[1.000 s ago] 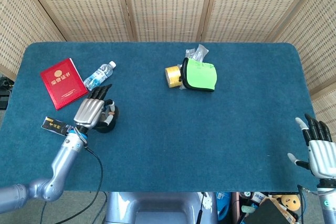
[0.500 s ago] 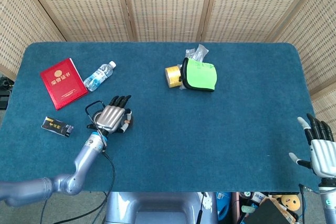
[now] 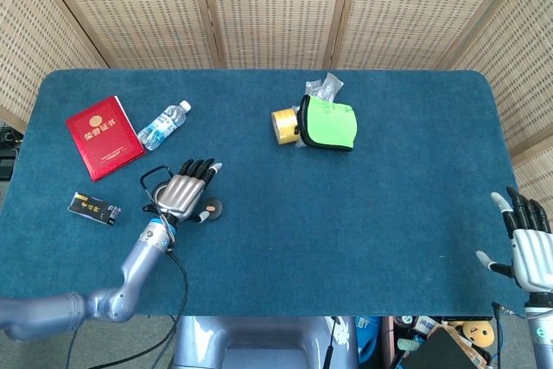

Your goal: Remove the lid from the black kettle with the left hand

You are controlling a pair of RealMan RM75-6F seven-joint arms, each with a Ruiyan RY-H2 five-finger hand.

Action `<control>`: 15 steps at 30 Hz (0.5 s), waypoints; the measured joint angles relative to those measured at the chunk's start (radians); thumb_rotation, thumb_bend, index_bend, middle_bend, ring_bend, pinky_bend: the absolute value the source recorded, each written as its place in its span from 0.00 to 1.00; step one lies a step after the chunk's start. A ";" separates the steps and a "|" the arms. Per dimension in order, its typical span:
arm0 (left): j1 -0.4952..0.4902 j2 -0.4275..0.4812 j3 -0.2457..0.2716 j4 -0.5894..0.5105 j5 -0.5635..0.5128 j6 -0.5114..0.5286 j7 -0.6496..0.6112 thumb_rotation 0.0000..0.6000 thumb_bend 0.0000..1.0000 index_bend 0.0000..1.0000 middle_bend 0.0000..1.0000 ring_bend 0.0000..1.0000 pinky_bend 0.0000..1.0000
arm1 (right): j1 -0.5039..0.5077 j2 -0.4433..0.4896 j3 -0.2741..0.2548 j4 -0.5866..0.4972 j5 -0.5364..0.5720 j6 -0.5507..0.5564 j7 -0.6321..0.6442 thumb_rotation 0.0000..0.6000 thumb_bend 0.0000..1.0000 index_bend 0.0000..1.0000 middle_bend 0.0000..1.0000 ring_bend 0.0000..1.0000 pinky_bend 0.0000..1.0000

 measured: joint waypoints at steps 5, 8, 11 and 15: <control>0.026 0.070 -0.011 -0.087 0.049 0.056 -0.034 1.00 0.20 0.00 0.00 0.00 0.00 | 0.000 -0.001 -0.002 -0.004 -0.005 0.004 -0.008 1.00 0.00 0.00 0.00 0.00 0.00; 0.069 0.143 -0.011 -0.146 0.098 0.127 -0.064 1.00 0.18 0.00 0.00 0.00 0.00 | -0.002 -0.001 -0.003 -0.010 -0.008 0.009 -0.011 1.00 0.00 0.00 0.00 0.00 0.00; 0.145 0.255 0.009 -0.214 0.161 0.222 -0.108 1.00 0.17 0.00 0.00 0.00 0.00 | -0.004 -0.001 -0.004 -0.015 -0.013 0.015 -0.015 1.00 0.00 0.00 0.00 0.00 0.00; 0.281 0.360 0.060 -0.235 0.260 0.343 -0.222 1.00 0.15 0.00 0.00 0.00 0.00 | -0.007 0.000 -0.004 -0.021 -0.018 0.025 -0.022 1.00 0.00 0.00 0.00 0.00 0.00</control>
